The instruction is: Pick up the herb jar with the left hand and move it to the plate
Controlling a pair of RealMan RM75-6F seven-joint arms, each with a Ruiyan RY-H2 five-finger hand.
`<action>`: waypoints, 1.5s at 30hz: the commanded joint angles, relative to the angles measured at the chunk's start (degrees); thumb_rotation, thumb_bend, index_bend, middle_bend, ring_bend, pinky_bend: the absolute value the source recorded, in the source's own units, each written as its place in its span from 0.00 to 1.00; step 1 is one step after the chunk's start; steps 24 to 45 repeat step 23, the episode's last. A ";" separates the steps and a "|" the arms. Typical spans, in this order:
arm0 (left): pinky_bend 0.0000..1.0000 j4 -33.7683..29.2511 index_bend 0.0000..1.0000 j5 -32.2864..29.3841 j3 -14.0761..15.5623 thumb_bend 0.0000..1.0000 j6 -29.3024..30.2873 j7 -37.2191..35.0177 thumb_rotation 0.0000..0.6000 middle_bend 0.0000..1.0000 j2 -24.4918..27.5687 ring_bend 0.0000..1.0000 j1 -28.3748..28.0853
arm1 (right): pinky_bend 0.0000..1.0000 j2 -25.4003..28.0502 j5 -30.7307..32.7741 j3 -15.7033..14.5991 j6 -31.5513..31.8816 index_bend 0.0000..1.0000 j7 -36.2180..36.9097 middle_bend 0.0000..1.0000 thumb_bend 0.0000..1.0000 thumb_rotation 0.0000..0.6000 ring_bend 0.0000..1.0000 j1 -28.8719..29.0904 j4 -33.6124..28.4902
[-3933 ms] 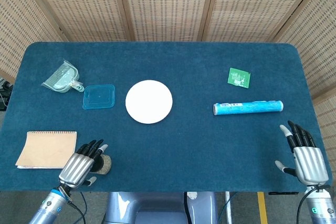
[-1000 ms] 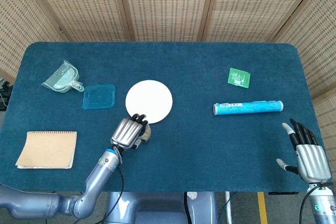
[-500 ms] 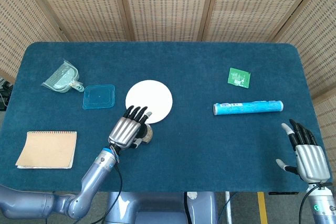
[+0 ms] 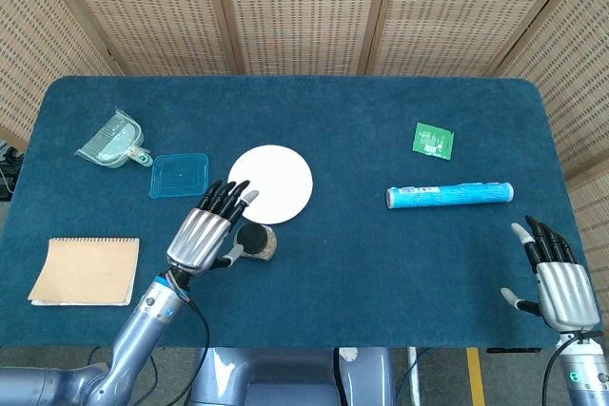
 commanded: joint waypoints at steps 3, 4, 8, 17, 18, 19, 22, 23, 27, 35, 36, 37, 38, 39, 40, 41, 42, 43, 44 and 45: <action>0.00 -2.44 0.01 10.69 8.57 0.32 9.72 -3.55 1.00 0.00 7.57 0.00 9.43 | 0.10 -0.15 -0.64 -0.35 0.28 0.09 -0.95 0.00 0.03 1.00 0.00 -0.10 -0.24; 0.00 -1.96 0.01 11.84 9.71 0.32 10.79 -3.73 1.00 0.00 8.20 0.00 10.68 | 0.10 -0.20 -0.71 -0.38 0.34 0.09 -1.15 0.00 0.03 1.00 0.00 -0.12 -0.29; 0.00 0.91 0.00 15.18 13.80 0.31 15.41 -2.86 1.00 0.00 10.57 0.00 16.05 | 0.10 -0.42 -1.23 -0.58 0.80 0.09 -1.90 0.00 0.03 1.00 0.00 -0.26 -0.45; 0.00 6.16 0.00 16.73 18.60 0.30 19.67 -6.28 1.00 0.00 13.45 0.00 24.54 | 0.09 -1.05 -2.59 -0.77 2.21 0.09 -2.96 0.00 0.03 1.00 0.00 -0.59 -0.23; 0.00 6.68 0.00 16.70 18.91 0.30 19.53 -6.21 1.00 0.00 13.83 0.00 24.90 | 0.09 -1.18 -2.86 -0.79 2.40 0.09 -3.09 0.00 0.03 1.00 0.00 -0.59 -0.18; 0.00 6.97 0.00 16.87 18.88 0.30 19.50 -6.57 1.00 0.00 14.19 0.00 25.23 | 0.09 -1.34 -3.09 -0.82 2.58 0.09 -3.21 0.00 0.03 1.00 0.00 -0.61 -0.10; 0.00 7.50 0.00 17.06 18.05 0.30 19.65 -7.96 1.00 0.00 14.56 0.00 25.93 | 0.09 -1.60 -3.62 -1.05 2.71 0.09 -3.55 0.00 0.03 1.00 0.00 -0.62 0.05; 0.00 7.66 0.00 17.20 17.89 0.30 19.57 -8.17 1.00 0.00 14.65 0.00 26.03 | 0.09 -1.64 -3.71 -1.12 2.71 0.09 -3.60 0.00 0.03 1.00 0.00 -0.64 0.08; 0.00 7.66 0.00 17.20 17.89 0.30 19.57 -8.17 1.00 0.00 14.65 0.00 26.03 | 0.09 -1.64 -3.71 -1.12 2.71 0.09 -3.60 0.00 0.03 1.00 0.00 -0.64 0.08; 0.00 7.66 0.00 17.20 17.89 0.30 19.57 -8.17 1.00 0.00 14.65 0.00 26.03 | 0.09 -1.64 -3.71 -1.12 2.71 0.09 -3.60 0.00 0.03 1.00 0.00 -0.64 0.08; 0.00 7.66 0.00 17.20 17.89 0.30 19.57 -8.17 1.00 0.00 14.65 0.00 26.03 | 0.09 -1.64 -3.71 -1.12 2.71 0.09 -3.60 0.00 0.03 1.00 0.00 -0.64 0.08; 0.00 7.66 0.00 17.20 17.89 0.30 19.57 -8.17 1.00 0.00 14.65 0.00 26.03 | 0.09 -1.64 -3.71 -1.12 2.71 0.09 -3.60 0.00 0.03 1.00 0.00 -0.64 0.08; 0.00 7.66 0.00 17.20 17.89 0.30 19.57 -8.17 1.00 0.00 14.65 0.00 26.03 | 0.09 -1.64 -3.71 -1.12 2.71 0.09 -3.60 0.00 0.03 1.00 0.00 -0.64 0.08; 0.00 7.66 0.00 17.20 17.89 0.30 19.57 -8.17 1.00 0.00 14.65 0.00 26.03 | 0.09 -1.64 -3.71 -1.12 2.71 0.09 -3.60 0.00 0.03 1.00 0.00 -0.64 0.08; 0.00 7.66 0.00 17.20 17.89 0.30 19.57 -8.17 1.00 0.00 14.65 0.00 26.03 | 0.09 -1.64 -3.71 -1.12 2.71 0.09 -3.60 0.00 0.03 1.00 0.00 -0.64 0.08; 0.00 7.66 0.00 17.20 17.89 0.30 19.57 -8.17 1.00 0.00 14.65 0.00 26.03 | 0.09 -1.64 -3.71 -1.12 2.71 0.09 -3.60 0.00 0.03 1.00 0.00 -0.64 0.08; 0.00 7.66 0.00 17.20 17.89 0.30 19.57 -8.17 1.00 0.00 14.65 0.00 26.03 | 0.09 -1.64 -3.71 -1.12 2.71 0.09 -3.60 0.00 0.03 1.00 0.00 -0.64 0.08; 0.00 7.66 0.00 17.20 17.89 0.30 19.57 -8.17 1.00 0.00 14.65 0.00 26.03 | 0.09 -1.64 -3.71 -1.12 2.71 0.09 -3.60 0.00 0.03 1.00 0.00 -0.64 0.08; 0.00 7.66 0.00 17.20 17.89 0.30 19.57 -8.17 1.00 0.00 14.65 0.00 26.03 | 0.09 -1.64 -3.71 -1.12 2.71 0.09 -3.60 0.00 0.03 1.00 0.00 -0.64 0.08; 0.00 7.66 0.00 17.20 17.89 0.30 19.57 -8.17 1.00 0.00 14.65 0.00 26.03 | 0.09 -1.64 -3.71 -1.12 2.71 0.09 -3.60 0.00 0.03 1.00 0.00 -0.64 0.08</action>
